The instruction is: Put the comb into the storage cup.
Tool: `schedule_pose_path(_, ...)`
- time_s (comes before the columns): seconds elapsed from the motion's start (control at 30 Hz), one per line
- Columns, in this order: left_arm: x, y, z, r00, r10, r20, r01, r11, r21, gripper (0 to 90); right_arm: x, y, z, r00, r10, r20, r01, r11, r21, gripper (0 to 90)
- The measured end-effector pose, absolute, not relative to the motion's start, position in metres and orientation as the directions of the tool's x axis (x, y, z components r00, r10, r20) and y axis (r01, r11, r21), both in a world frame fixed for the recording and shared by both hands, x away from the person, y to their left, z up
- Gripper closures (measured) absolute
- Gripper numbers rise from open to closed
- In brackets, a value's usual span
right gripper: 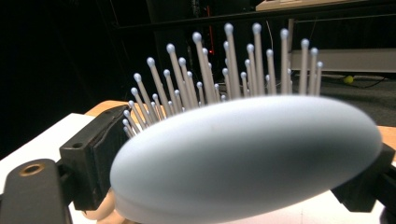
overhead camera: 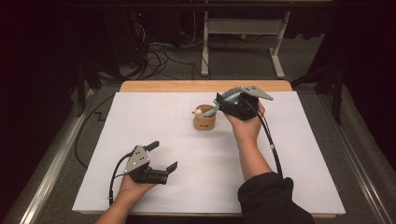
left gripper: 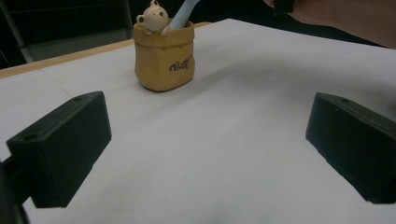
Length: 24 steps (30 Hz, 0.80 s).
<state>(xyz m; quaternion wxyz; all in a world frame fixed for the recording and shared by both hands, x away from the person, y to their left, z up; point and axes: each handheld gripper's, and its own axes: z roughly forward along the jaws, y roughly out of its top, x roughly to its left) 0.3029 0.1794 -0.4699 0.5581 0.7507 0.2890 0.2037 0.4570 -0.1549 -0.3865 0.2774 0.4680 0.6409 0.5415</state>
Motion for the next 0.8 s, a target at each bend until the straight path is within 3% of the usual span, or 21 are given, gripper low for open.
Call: schedule_pose_path(0.8,0.3022,0.1774,-0.4701,0.752,0.659,-0.012,0.206,-0.217,0.954,0.9,0.4476,-0.1576,-0.3870,-0.432,0.894,0.119,0.310,0.023,0.950,3.5)
